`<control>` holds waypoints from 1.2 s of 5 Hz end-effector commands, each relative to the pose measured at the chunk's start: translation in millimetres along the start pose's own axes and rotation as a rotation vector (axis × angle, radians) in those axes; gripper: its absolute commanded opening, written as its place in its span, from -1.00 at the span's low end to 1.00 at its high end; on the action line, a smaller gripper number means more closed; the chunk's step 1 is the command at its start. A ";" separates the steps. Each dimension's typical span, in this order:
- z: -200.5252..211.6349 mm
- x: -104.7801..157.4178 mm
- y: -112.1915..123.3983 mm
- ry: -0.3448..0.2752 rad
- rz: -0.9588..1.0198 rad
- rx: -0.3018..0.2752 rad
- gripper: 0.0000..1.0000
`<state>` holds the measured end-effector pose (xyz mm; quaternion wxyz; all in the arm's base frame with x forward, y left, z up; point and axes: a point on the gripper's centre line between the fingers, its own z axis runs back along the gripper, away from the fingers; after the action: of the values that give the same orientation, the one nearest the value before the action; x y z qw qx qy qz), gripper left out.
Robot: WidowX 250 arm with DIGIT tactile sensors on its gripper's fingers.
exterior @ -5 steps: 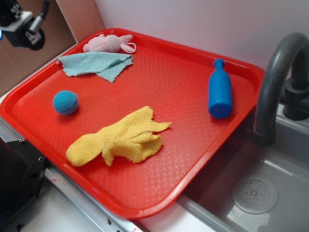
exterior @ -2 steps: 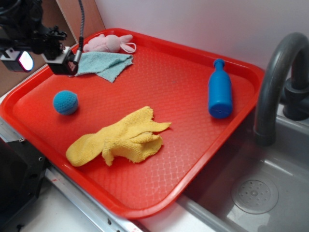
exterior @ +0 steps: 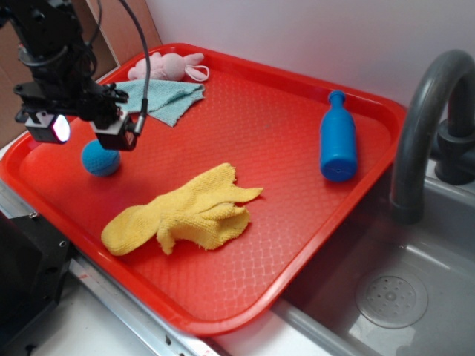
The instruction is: Grab the blue ball.
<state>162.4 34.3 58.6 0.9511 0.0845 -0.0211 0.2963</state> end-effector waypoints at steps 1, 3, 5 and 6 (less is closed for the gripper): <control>-27.2 10.0 7.3 0.063 0.001 -0.065 1.00; -37.6 9.0 9.5 0.090 -0.004 -0.073 1.00; -15.0 9.6 6.6 0.062 -0.022 -0.110 -1.00; 24.1 14.8 -1.3 0.030 -0.073 -0.188 -1.00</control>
<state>169.5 32.6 72.8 0.9638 -0.0064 -0.0088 0.2665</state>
